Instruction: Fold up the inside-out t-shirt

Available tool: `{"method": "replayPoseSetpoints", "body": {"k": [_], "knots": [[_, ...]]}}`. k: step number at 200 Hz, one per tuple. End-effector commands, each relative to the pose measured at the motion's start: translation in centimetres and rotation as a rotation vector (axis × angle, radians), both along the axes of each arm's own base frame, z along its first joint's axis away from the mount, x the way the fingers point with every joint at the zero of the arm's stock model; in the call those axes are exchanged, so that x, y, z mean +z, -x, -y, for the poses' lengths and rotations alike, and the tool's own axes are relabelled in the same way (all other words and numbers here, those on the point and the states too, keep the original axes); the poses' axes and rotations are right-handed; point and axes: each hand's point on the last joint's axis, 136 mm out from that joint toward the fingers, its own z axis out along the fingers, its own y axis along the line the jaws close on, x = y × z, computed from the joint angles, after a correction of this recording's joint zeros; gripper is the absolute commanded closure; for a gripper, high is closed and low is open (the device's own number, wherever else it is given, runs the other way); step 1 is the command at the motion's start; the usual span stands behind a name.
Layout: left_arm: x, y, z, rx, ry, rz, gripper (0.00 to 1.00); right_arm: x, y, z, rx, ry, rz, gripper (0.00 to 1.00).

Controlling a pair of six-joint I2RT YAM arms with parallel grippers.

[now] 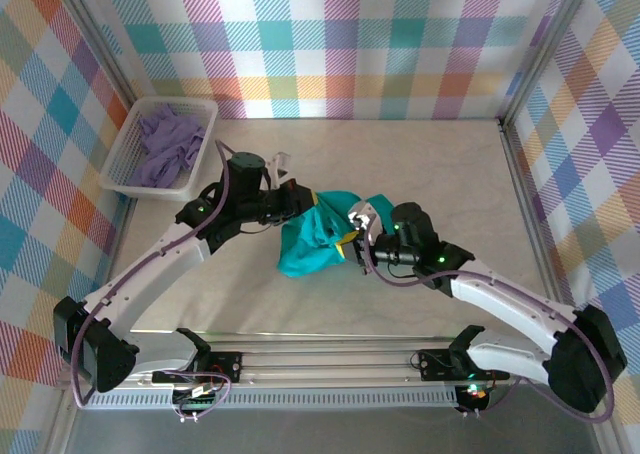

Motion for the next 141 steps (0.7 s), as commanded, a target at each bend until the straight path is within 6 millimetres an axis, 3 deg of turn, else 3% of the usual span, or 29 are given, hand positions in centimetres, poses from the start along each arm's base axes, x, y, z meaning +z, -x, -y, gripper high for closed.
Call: {"method": "replayPoseSetpoints", "body": {"k": [1,15,33,61,90,112,141], "knots": [[-1.0,-1.9,-0.8,0.056,-0.022,0.019,0.98,2.9,2.2,-1.0,0.168,-0.14,0.051,1.0],[-1.6,-2.4,-0.8,0.059,-0.046,0.018,0.92,3.0,1.7,-1.0,0.152,-0.154,0.046,1.0],[-2.0,-2.1,-0.8,0.04,-0.059,0.024,0.75,2.8,1.0,-0.9,0.123,-0.152,0.036,1.0],[-2.4,0.0,-1.4,0.0,-0.074,0.032,0.55,2.2,0.0,-0.8,0.077,-0.133,0.023,1.0],[-2.9,2.3,-2.6,0.001,-0.123,0.038,0.43,1.8,-0.7,-0.8,0.052,-0.125,0.014,1.0],[-3.9,3.2,-2.3,-0.025,-0.141,0.023,0.41,1.6,-0.8,-1.0,0.056,-0.119,0.011,1.0],[-4.0,2.8,-0.3,-0.08,-0.136,0.01,0.44,1.2,-0.9,-1.0,0.054,-0.109,0.002,1.0]]}}
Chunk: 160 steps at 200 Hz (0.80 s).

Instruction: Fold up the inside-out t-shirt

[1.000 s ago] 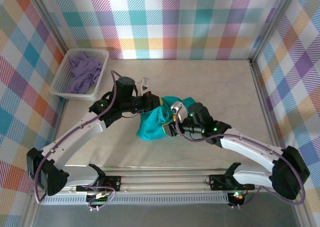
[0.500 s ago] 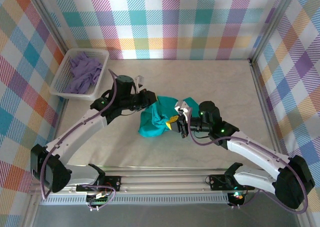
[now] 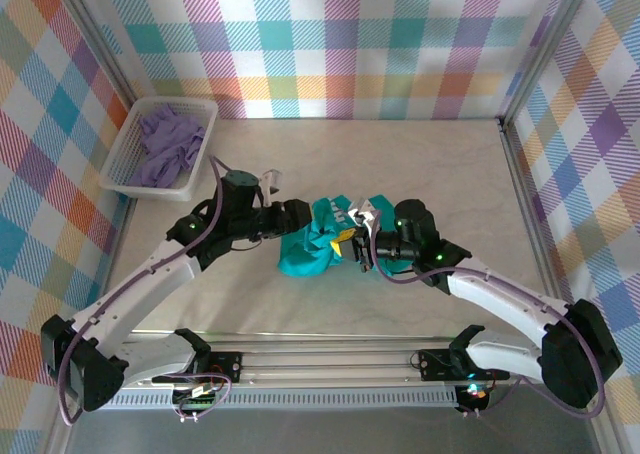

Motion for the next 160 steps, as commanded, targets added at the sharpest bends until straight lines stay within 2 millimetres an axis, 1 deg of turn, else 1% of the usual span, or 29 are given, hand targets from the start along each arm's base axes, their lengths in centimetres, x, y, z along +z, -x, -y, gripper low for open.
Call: {"method": "replayPoseSetpoints", "body": {"k": [1,17,37,52,65,76,88,100,107,115,119,128,141,152,160], "knots": [[-0.8,0.0,1.3,-0.055,-0.029,-0.012,0.44,0.9,-0.4,-0.2,-0.002,-0.026,0.023,1.0],[-1.0,-0.1,2.3,-0.081,-0.047,-0.012,0.47,0.9,-0.4,-0.1,-0.005,-0.026,0.023,1.0],[-2.1,-0.3,3.1,-0.097,-0.073,-0.031,0.54,1.0,-0.4,-0.1,-0.005,-0.026,0.025,1.0],[-2.3,-0.7,3.7,-0.105,-0.065,-0.036,0.66,0.8,-0.3,-0.1,-0.001,-0.022,0.022,1.0],[-2.1,-1.0,4.0,-0.108,-0.058,-0.026,0.77,0.4,-0.2,0.1,-0.005,-0.01,0.017,1.0],[-1.7,-1.4,3.9,-0.097,-0.065,-0.004,0.84,-0.3,-0.2,0.5,-0.022,0.016,0.016,1.0],[-0.7,-1.6,3.3,-0.09,-0.075,0.037,0.89,-1.4,-0.5,1.5,-0.074,0.067,0.018,1.0],[1.0,-1.6,2.5,-0.09,-0.054,0.097,0.92,-2.5,-1.4,2.9,-0.168,0.136,0.023,1.0],[2.5,-1.4,2.1,-0.097,-0.015,0.15,0.93,-3.1,-2.0,4.0,-0.233,0.181,0.024,1.0],[3.9,-0.9,1.7,-0.108,0.033,0.198,0.95,-3.3,-2.3,4.7,-0.273,0.211,0.027,1.0],[5.2,-0.8,1.6,-0.111,0.072,0.244,0.96,-3.4,-2.3,4.9,-0.277,0.216,0.028,1.0],[6.5,-0.4,1.4,-0.117,0.115,0.29,0.99,-3.2,-2.0,4.8,-0.266,0.204,0.032,1.0],[7.2,0.1,1.6,-0.144,0.142,0.301,1.0,-2.6,-1.5,4.2,-0.225,0.164,0.044,1.0],[7.1,0.4,2.0,-0.176,0.153,0.285,1.0,-2.2,-1.4,3.9,-0.212,0.149,0.061,1.0],[7.1,0.7,2.3,-0.2,0.163,0.279,1.0,-2.4,-1.6,4.0,-0.22,0.161,0.064,1.0]]}}
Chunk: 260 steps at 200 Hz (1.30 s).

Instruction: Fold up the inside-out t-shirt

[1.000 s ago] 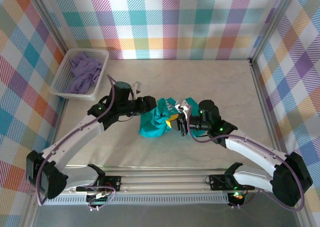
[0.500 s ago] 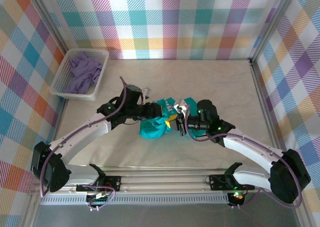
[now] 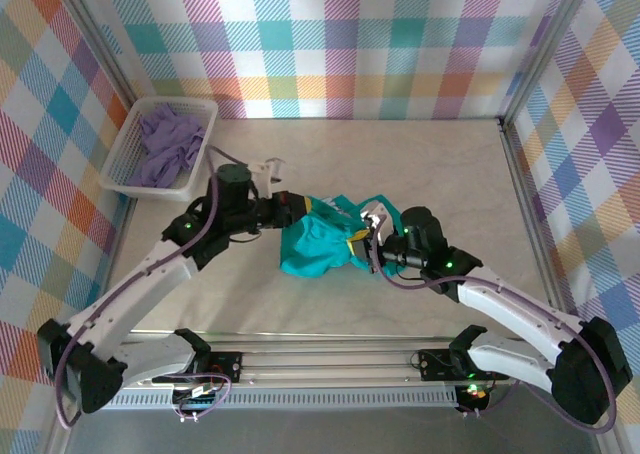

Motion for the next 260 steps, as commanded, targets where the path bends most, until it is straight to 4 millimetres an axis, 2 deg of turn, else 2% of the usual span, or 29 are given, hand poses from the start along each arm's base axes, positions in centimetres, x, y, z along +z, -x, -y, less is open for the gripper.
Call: {"method": "replayPoseSetpoints", "body": {"k": [1,11,37,67,86,105,129,146,158,167,173,179,190,198,209,220,240,260], "knots": [[1.2,0.8,1.3,-0.104,0.053,0.048,1.0,-0.2,-0.2,0.4,-0.009,0.026,0.033,1.0],[1.0,0.8,1.3,-0.109,0.057,0.048,1.0,-0.7,-0.5,0.6,-0.024,0.054,0.028,0.97],[1.2,1.4,1.5,-0.142,0.081,0.079,1.0,-1.1,-0.5,0.9,-0.036,0.102,0.017,0.76],[0.6,1.5,1.5,-0.149,0.062,0.08,1.0,2.8,1.3,0.5,0.049,-0.01,0.121,0.58],[0.1,1.5,1.6,-0.159,0.055,0.075,1.0,4.8,1.9,0.1,0.089,-0.046,0.147,0.53],[-0.2,1.5,1.7,-0.163,0.052,0.068,1.0,5.9,1.8,-0.2,0.108,-0.045,0.162,0.49],[-0.2,1.5,1.7,-0.163,0.051,0.067,1.0,6.0,0.6,-0.9,0.101,-0.018,0.16,0.47],[-0.1,1.6,1.7,-0.167,0.054,0.07,1.0,5.1,-0.5,-1.8,0.102,0.009,0.13,0.46],[-0.1,1.7,1.7,-0.172,0.054,0.068,1.0,4.6,-1.5,-2.5,0.095,0.02,0.107,0.46],[-0.2,1.7,1.7,-0.174,0.05,0.071,1.0,4.4,-2.2,-3.0,0.087,0.022,0.087,0.51],[-0.5,1.7,1.6,-0.167,0.038,0.069,1.0,4.5,-2.3,-3.5,0.095,0.01,0.072,0.62],[-0.8,1.4,1.3,-0.147,0.016,0.071,1.0,4.9,-2.2,-4.0,0.116,-0.015,0.053,0.8],[-1.8,0.3,0.0,-0.049,-0.053,0.065,1.0,5.9,-1.2,-4.6,0.172,-0.077,0.029,0.95],[-2.8,-1.0,-1.6,0.066,-0.122,0.061,1.0,6.7,-0.2,-4.7,0.215,-0.132,0.002,1.0],[-4.6,-2.4,-3.9,0.198,-0.229,0.041,1.0,7.8,1.1,-4.6,0.273,-0.222,-0.036,1.0],[-5.7,-3.2,-4.7,0.245,-0.296,0.036,1.0,8.7,2.3,-4.6,0.333,-0.31,-0.071,1.0],[-6.3,-3.8,-4.4,0.23,-0.329,0.037,1.0,9.2,2.9,-4.9,0.37,-0.369,-0.115,1.0],[-6.1,-3.9,-4.0,0.215,-0.315,0.041,0.94,9.3,2.6,-5.2,0.374,-0.399,-0.126,1.0]]}}
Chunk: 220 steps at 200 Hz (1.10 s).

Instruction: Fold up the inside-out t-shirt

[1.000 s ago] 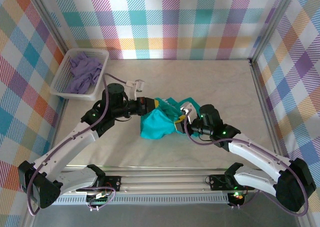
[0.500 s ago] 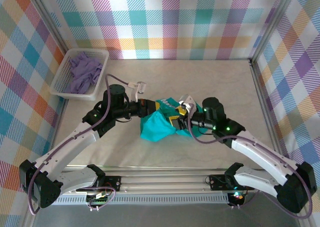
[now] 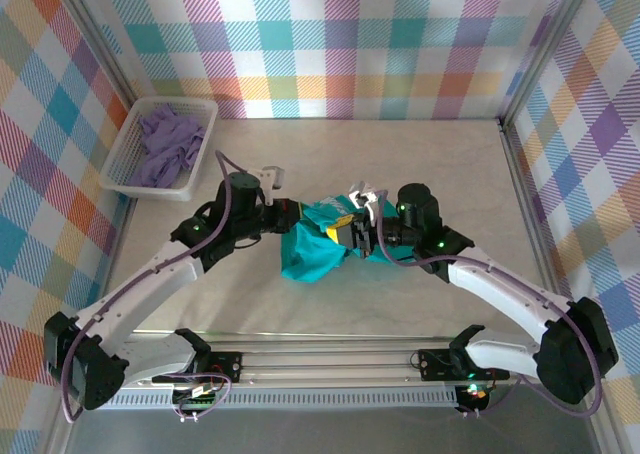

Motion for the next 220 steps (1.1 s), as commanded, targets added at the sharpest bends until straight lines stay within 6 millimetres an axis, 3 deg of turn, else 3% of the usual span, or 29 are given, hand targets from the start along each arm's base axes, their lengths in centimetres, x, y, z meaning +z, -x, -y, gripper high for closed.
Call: {"method": "replayPoseSetpoints", "body": {"k": [1,35,62,116,160,190,220], "knots": [[0.5,-1.2,-1.2,0.055,-0.061,0.045,0.93,2.4,1.5,-0.7,0.106,-0.125,-0.024,1.0],[1.7,0.5,-1.1,0.008,0.006,0.076,0.6,1.1,0.5,-1.0,0.077,-0.103,-0.053,1.0],[3.3,3.2,0.3,-0.11,0.152,0.101,0.49,0.6,0.3,-0.9,0.057,-0.087,-0.05,1.0],[4.3,4.9,3.7,-0.227,0.391,-0.051,0.49,0.0,0.1,-0.6,0.035,-0.06,-0.044,1.0],[3.6,4.9,4.5,-0.237,0.365,-0.074,0.5,-0.2,0.0,-0.7,0.033,-0.055,-0.041,1.0],[3.6,4.1,5.2,-0.243,0.367,-0.071,0.57,-0.6,0.1,-0.7,0.04,-0.049,-0.043,1.0],[3.7,3.0,6.1,-0.249,0.37,-0.064,0.75,-0.9,0.2,-0.5,0.035,-0.037,-0.04,1.0]]}}
